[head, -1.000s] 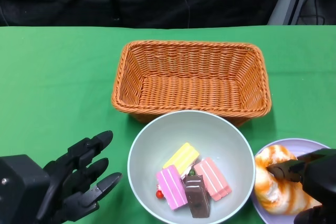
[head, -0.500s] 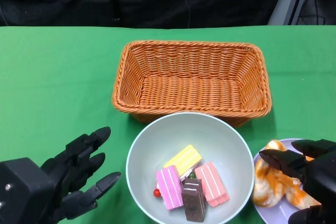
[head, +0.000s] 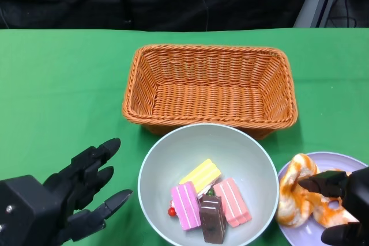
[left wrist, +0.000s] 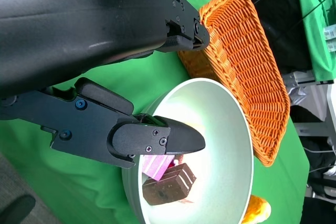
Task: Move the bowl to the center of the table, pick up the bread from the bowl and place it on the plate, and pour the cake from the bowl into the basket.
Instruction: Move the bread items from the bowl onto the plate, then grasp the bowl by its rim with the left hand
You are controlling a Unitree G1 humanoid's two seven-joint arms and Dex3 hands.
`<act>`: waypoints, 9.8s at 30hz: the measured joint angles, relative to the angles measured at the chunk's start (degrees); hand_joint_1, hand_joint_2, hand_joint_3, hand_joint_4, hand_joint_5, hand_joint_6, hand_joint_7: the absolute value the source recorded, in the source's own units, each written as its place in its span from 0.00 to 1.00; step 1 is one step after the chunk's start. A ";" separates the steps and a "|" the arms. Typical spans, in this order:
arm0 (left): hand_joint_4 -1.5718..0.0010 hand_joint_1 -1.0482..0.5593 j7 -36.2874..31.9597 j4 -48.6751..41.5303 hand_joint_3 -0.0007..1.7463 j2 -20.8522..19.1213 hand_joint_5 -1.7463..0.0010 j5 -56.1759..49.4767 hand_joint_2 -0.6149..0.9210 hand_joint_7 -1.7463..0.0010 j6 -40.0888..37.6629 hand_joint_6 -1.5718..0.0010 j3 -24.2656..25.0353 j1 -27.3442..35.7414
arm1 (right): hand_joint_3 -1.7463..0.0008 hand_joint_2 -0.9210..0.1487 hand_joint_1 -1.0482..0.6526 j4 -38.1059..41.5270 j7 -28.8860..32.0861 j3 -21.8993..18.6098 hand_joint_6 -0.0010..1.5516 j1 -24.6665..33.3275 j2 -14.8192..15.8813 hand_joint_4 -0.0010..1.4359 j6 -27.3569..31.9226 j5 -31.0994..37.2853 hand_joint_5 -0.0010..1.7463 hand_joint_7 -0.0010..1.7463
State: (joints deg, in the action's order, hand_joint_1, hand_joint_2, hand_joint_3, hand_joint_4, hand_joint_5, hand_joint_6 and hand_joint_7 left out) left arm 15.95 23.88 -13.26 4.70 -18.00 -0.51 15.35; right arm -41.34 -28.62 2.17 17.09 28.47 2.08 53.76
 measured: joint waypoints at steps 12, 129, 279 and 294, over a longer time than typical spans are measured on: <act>0.89 0.30 -1.02 -1.71 0.18 0.38 0.90 -4.11 1.00 0.99 11.27 0.85 -0.05 1.15 | 0.95 0.00 0.31 -0.85 13.63 -3.04 0.48 3.28 -4.84 0.67 -6.59 -5.28 0.07 0.05; 0.77 0.38 -72.79 -48.05 0.01 -25.47 0.49 -84.44 1.00 0.94 65.48 0.52 -38.23 -39.22 | 0.00 0.79 0.63 21.23 46.76 -3.70 0.59 4.03 -20.64 0.69 -40.47 -19.49 0.96 0.84; 0.47 0.50 -98.83 -72.43 0.03 -14.64 0.00 -89.08 0.99 0.00 55.68 0.63 -63.72 -53.92 | 0.00 0.78 0.63 19.19 43.85 -3.82 0.59 5.82 -21.55 0.68 -39.00 -19.81 0.96 0.83; 0.46 0.56 -97.40 -51.02 0.06 -31.50 0.00 -87.46 0.99 0.00 61.13 0.63 -57.13 -50.57 | 0.00 0.81 0.63 18.59 43.30 -3.77 0.59 5.90 -21.64 0.69 -38.71 -20.13 0.94 0.83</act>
State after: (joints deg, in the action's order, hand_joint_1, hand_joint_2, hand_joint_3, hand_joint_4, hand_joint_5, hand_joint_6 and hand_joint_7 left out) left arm -81.45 -27.13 -44.76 -82.76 43.13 -57.64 -35.22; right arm -22.75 14.68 -1.60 22.99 6.83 -36.63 33.63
